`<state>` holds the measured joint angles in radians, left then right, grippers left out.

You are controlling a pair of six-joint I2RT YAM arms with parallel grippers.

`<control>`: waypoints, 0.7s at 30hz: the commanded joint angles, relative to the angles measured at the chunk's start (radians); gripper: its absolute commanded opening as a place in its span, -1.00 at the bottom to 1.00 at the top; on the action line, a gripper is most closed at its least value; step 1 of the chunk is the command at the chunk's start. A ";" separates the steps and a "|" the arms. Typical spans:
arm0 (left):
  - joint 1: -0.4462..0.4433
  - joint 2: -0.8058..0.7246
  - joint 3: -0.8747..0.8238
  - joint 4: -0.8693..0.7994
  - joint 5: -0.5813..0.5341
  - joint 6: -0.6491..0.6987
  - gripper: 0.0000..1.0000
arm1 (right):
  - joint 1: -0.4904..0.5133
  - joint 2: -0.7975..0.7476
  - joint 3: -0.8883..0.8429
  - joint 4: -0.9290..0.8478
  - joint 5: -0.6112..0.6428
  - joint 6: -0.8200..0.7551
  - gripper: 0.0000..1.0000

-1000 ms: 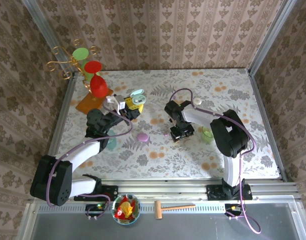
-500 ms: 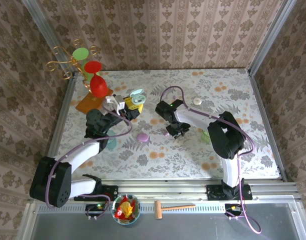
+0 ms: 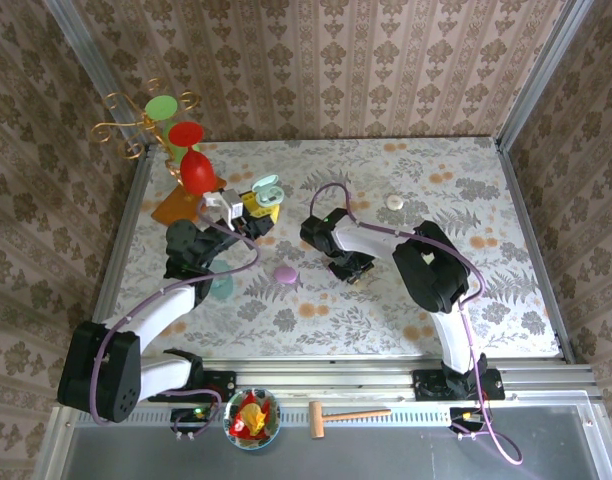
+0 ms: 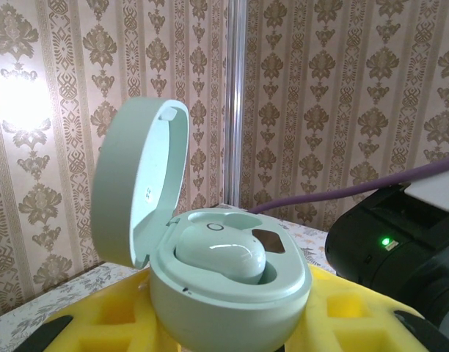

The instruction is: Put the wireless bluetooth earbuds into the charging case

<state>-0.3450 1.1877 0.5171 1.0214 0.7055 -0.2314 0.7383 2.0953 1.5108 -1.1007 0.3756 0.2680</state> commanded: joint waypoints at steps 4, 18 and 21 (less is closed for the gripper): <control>0.005 -0.008 -0.009 0.010 -0.008 0.005 -0.41 | 0.016 0.033 0.035 -0.043 0.049 0.024 -0.46; 0.005 -0.003 -0.014 0.027 -0.005 -0.002 -0.41 | 0.021 0.065 0.046 -0.050 0.080 0.017 -0.47; 0.005 -0.003 -0.014 0.028 -0.005 -0.001 -0.40 | 0.022 0.072 0.045 -0.051 0.086 0.014 -0.48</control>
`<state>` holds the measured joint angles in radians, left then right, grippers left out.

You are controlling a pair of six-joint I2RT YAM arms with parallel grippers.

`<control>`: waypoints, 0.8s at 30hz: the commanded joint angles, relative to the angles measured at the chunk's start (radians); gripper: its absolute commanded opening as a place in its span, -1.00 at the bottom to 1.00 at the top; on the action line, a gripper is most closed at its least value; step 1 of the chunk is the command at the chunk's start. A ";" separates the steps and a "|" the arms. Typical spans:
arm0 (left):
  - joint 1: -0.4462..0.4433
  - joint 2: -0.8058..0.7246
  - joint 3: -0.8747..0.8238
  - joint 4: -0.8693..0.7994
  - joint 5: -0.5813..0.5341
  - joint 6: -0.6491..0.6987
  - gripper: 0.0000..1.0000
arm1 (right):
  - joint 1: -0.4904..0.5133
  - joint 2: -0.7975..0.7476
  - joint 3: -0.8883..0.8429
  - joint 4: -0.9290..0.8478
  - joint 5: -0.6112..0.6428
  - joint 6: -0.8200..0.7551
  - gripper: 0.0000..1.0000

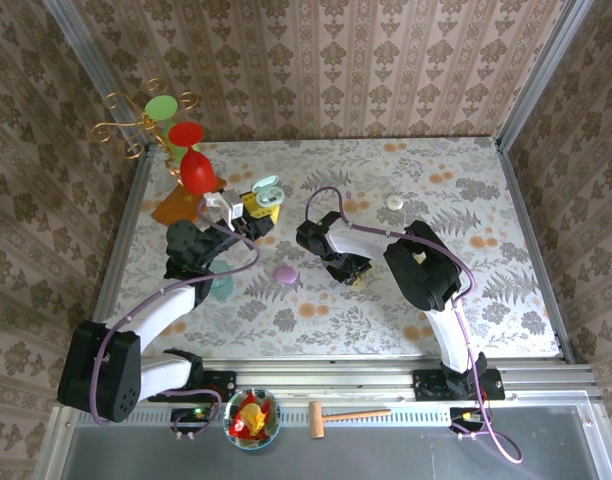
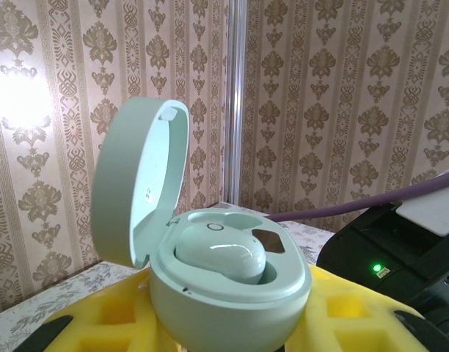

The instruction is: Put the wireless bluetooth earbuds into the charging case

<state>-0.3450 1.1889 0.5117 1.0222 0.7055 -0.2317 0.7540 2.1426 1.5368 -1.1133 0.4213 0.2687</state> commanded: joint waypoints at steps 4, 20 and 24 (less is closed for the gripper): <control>0.005 -0.002 -0.004 0.026 -0.005 -0.001 -0.40 | 0.006 0.033 0.018 -0.036 0.047 0.009 -0.49; 0.005 0.019 0.010 0.038 0.007 -0.012 -0.41 | -0.013 -0.033 -0.015 -0.003 0.029 -0.020 -0.62; 0.005 0.022 0.011 0.039 0.008 -0.011 -0.41 | -0.035 -0.150 -0.052 0.041 -0.078 -0.029 -0.62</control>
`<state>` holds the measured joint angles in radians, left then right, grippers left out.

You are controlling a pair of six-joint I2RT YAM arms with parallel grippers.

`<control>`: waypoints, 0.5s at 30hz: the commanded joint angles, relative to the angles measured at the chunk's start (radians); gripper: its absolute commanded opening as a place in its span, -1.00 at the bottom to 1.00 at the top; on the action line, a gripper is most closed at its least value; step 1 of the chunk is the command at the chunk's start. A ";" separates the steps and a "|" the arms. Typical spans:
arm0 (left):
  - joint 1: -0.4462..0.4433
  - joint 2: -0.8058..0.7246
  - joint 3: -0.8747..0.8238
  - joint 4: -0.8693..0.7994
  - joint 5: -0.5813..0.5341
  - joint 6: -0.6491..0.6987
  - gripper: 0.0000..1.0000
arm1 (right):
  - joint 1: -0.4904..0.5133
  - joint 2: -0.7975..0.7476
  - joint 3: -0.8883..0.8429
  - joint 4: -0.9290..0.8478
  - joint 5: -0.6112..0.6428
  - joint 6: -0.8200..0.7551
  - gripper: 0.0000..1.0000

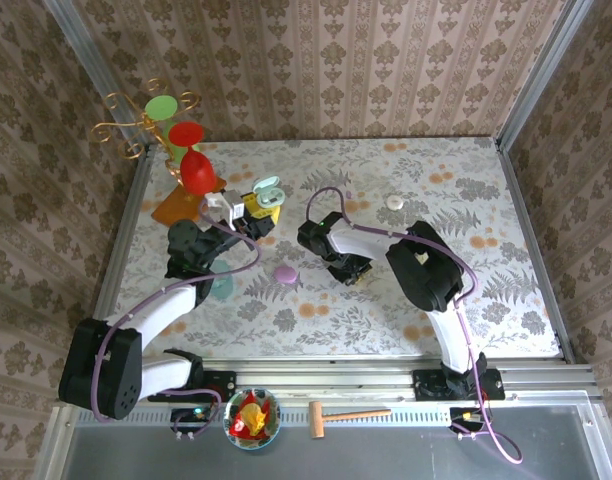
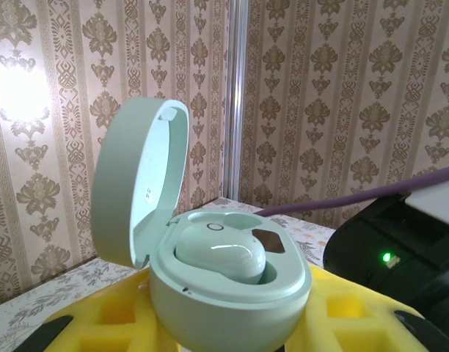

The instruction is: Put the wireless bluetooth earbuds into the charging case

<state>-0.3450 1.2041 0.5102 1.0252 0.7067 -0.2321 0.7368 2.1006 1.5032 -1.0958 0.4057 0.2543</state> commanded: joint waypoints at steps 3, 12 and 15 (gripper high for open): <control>0.005 0.016 0.012 0.038 0.012 -0.007 -0.41 | -0.037 -0.209 -0.042 0.060 -0.154 -0.026 -0.62; 0.002 0.059 0.016 0.084 0.045 -0.025 -0.41 | -0.110 -0.478 -0.052 0.196 -0.628 -0.002 -0.61; 0.002 0.064 0.016 0.077 0.049 -0.017 -0.41 | -0.123 -0.522 -0.036 0.227 -0.753 0.019 -0.61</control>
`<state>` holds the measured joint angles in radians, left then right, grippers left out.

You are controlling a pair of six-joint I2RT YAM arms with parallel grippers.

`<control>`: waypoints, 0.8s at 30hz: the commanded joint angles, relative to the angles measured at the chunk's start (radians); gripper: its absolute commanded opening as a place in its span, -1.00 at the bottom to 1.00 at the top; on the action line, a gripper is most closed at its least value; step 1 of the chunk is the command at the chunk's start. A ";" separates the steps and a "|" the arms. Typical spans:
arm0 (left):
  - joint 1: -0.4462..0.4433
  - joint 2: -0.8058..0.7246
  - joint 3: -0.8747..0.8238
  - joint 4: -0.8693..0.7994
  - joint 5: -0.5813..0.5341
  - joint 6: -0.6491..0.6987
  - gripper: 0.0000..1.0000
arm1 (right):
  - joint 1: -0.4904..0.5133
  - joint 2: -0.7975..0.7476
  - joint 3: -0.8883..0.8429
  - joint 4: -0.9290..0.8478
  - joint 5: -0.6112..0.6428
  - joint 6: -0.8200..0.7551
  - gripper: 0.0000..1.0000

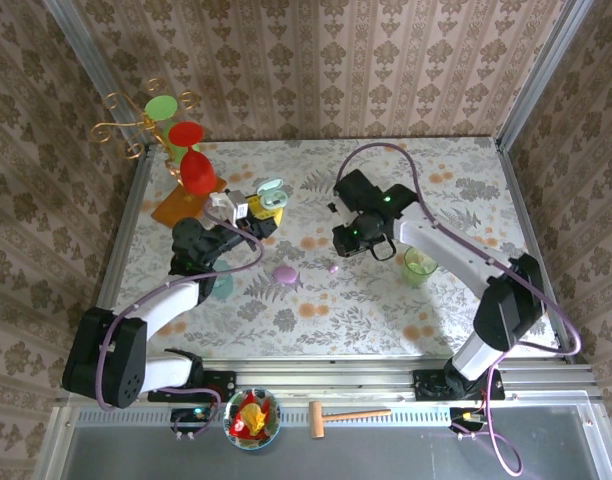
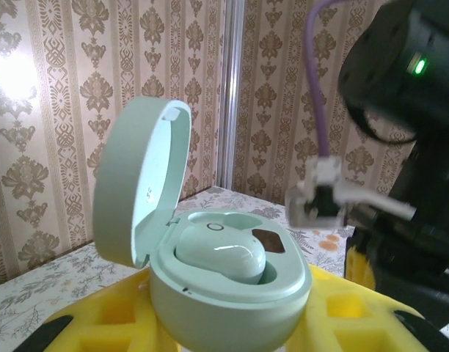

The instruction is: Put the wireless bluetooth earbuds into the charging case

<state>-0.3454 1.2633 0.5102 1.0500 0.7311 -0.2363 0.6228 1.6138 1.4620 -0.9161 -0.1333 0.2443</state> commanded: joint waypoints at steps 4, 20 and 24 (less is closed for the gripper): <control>0.000 0.017 0.013 0.060 0.045 -0.005 -0.41 | -0.012 -0.069 0.035 0.081 -0.330 0.051 -0.61; -0.019 0.054 0.013 0.128 0.211 -0.011 -0.41 | -0.012 -0.043 0.228 0.216 -0.517 0.076 -0.63; -0.020 0.056 0.008 0.128 0.219 -0.010 -0.41 | -0.021 -0.008 0.272 0.214 -0.523 0.069 -0.64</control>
<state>-0.3603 1.3140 0.5102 1.1206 0.9051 -0.2359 0.6102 1.5749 1.6993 -0.7055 -0.6186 0.3161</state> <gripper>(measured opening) 0.332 0.184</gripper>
